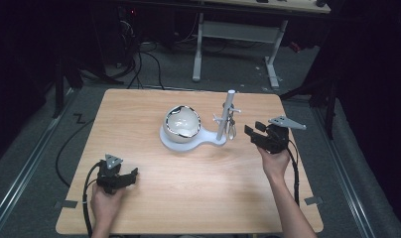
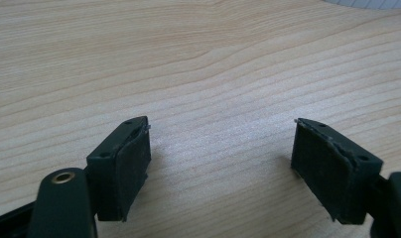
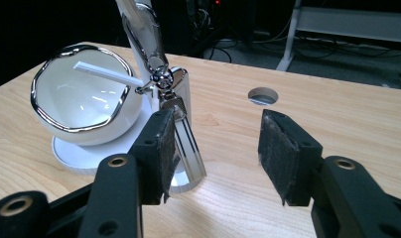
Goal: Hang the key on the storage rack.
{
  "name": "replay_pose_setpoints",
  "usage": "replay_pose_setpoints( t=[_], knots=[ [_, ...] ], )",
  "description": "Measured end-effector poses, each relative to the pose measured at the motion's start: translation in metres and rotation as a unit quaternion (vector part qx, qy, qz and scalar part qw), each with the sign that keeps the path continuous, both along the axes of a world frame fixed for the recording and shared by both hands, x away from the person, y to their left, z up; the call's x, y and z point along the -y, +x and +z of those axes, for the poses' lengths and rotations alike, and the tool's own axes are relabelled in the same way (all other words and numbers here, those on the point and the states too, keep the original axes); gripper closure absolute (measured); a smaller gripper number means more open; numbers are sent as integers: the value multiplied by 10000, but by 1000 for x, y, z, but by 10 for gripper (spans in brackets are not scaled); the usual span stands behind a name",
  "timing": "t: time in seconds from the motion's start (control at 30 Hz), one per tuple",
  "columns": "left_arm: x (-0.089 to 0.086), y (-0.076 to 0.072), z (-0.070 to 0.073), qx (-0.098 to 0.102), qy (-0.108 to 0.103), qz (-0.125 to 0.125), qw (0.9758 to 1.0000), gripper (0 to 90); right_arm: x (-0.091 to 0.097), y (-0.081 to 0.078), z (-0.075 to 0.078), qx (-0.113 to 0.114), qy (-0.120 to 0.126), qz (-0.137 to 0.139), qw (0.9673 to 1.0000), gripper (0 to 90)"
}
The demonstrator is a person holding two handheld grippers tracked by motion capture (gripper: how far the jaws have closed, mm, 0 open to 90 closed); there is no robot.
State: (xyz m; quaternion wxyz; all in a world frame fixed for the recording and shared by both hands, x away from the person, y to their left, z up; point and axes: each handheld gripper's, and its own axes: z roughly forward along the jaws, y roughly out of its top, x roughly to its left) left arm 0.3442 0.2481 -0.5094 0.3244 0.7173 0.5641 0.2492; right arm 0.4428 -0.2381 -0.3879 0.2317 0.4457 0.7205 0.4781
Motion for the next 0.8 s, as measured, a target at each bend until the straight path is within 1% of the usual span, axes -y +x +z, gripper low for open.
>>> replay_pose_setpoints(
  t=[0.23, 0.8],
  knots=[
    [0, 0, 0, 0, 1, 0, 10000, 237, 9, -5, -3, -25, 51, -26, 10000, 482],
    [0, 0, 0, 0, 4, -1, 10000, 236, 25, -19, -5, 11, 156, -52, 9999, 474]
  ],
)
